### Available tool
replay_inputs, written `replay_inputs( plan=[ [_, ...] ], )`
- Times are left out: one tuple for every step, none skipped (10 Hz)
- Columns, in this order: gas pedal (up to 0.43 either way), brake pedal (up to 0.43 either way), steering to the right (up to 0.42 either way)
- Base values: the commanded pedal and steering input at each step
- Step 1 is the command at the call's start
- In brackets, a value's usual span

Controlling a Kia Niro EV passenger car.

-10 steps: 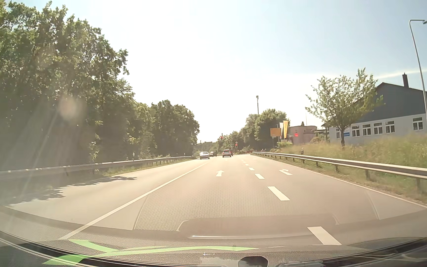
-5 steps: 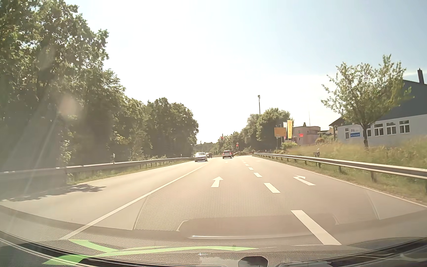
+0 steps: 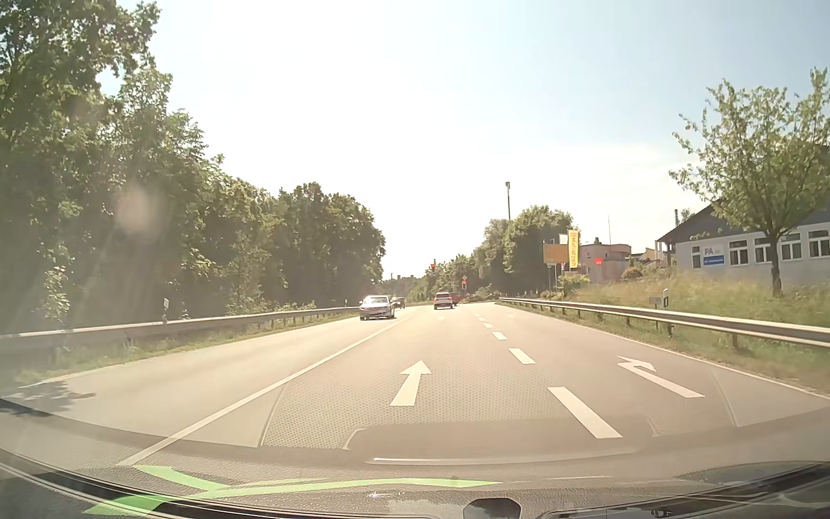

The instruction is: Follow the waypoints while adhering to traffic rules and regulations

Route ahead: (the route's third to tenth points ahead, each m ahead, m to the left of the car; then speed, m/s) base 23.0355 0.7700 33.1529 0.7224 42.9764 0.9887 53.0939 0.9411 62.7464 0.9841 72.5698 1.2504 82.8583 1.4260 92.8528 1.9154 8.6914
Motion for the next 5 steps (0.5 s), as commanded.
replay_inputs(
  plan=[
    [0.157,0.000,-0.007],
    [0.157,0.000,-0.006],
    [0.157,0.000,-0.007],
    [0.157,0.000,-0.006],
    [0.157,0.000,-0.007]
  ],
)
